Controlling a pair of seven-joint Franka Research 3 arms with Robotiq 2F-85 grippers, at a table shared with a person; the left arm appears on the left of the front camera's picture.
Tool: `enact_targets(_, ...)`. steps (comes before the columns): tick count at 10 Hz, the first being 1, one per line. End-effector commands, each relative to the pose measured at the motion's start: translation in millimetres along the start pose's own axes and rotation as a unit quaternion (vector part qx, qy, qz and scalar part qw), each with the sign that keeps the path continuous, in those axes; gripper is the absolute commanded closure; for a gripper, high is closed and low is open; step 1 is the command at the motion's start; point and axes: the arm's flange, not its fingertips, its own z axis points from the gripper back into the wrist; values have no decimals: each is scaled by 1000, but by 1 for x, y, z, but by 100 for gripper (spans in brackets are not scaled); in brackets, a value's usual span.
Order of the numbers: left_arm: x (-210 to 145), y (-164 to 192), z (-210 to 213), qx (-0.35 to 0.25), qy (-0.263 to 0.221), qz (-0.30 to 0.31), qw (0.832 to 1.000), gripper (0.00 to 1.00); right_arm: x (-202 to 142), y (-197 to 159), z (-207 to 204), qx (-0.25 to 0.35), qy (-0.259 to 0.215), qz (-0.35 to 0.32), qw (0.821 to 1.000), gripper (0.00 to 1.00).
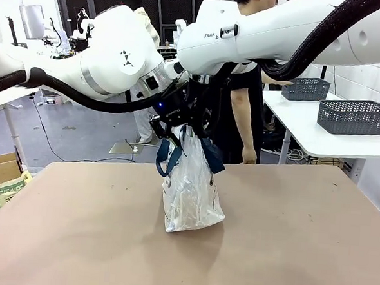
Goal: Transfer purchased items from the store into the shopping bag.
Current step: Move the Reusable shopping bag to the right side of the table.
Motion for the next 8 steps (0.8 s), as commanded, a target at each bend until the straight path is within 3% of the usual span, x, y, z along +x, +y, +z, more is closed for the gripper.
enact_targets(1,-1,-4,-2,14,4,20,1000,0,3,1,-2,17,2,-6,1000,100)
enact_targets(6,0,-2,0,46,5,43,998,98,2,-1,0,23,2,-5,1000,100)
enact_targets(8,-2,-3,3,57,9,46,997,100,1,-3,2,24,1,-7,1000,100)
